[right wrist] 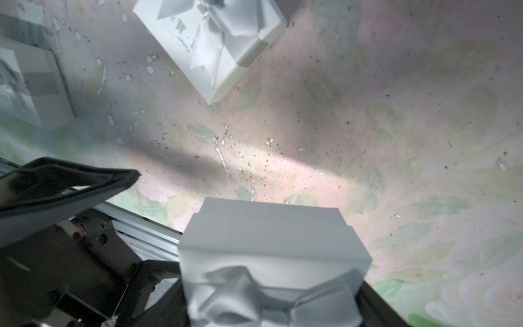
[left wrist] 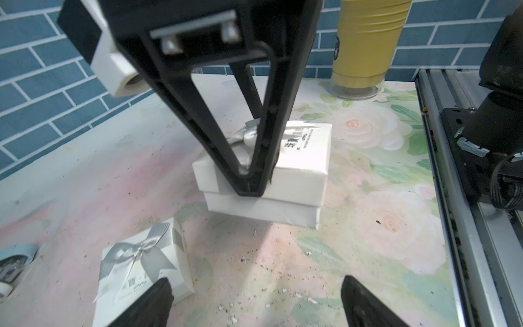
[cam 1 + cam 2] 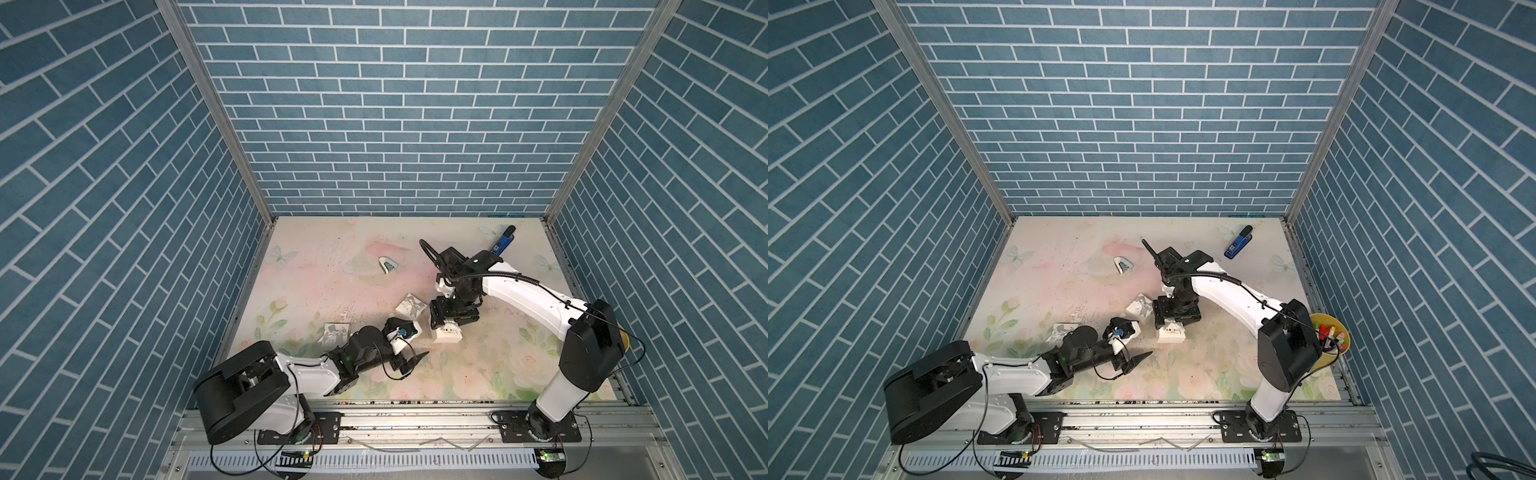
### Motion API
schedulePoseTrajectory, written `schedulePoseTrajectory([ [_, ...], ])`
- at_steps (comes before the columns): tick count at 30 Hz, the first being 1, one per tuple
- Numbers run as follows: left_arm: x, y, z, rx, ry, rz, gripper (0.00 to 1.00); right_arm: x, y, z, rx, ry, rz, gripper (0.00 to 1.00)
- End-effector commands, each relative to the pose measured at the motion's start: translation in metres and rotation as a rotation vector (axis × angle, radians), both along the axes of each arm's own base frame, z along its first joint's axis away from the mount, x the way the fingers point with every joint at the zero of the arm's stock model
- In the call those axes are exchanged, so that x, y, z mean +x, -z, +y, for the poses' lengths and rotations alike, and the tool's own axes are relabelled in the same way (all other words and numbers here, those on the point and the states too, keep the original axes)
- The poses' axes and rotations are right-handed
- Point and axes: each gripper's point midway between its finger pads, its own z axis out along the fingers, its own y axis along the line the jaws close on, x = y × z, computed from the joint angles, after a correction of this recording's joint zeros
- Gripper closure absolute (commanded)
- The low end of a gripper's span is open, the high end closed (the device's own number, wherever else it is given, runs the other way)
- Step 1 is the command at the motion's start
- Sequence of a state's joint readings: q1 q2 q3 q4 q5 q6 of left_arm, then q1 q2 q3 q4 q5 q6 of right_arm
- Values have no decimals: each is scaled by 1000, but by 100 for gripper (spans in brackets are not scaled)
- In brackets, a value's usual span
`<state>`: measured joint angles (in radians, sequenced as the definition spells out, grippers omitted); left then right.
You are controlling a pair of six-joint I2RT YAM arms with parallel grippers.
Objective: Take the necklace out of the lift-off lid jewelry box
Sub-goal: Pick up the jewelry box from the center of the board, then open the lid on the jewelry box.
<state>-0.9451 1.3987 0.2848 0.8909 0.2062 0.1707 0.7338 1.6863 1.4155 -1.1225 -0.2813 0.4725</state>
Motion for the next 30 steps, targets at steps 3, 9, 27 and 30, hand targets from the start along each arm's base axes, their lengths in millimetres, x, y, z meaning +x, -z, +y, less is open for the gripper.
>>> schedulePoseTrajectory([
  [3, 2, -16, -21, -55, 63, -51, 5, -16, -22, -3, 39, -56, 45, 23],
  [9, 4, -15, -31, -80, 82, -34, 5, -19, -27, -1, 57, -74, 53, 24],
  [27, -3, -27, -42, -175, 139, 45, 10, -16, -27, 2, 83, -92, 24, 25],
  [30, -4, -31, -43, -193, 149, 55, 11, -16, -28, 3, 92, -95, 22, 25],
])
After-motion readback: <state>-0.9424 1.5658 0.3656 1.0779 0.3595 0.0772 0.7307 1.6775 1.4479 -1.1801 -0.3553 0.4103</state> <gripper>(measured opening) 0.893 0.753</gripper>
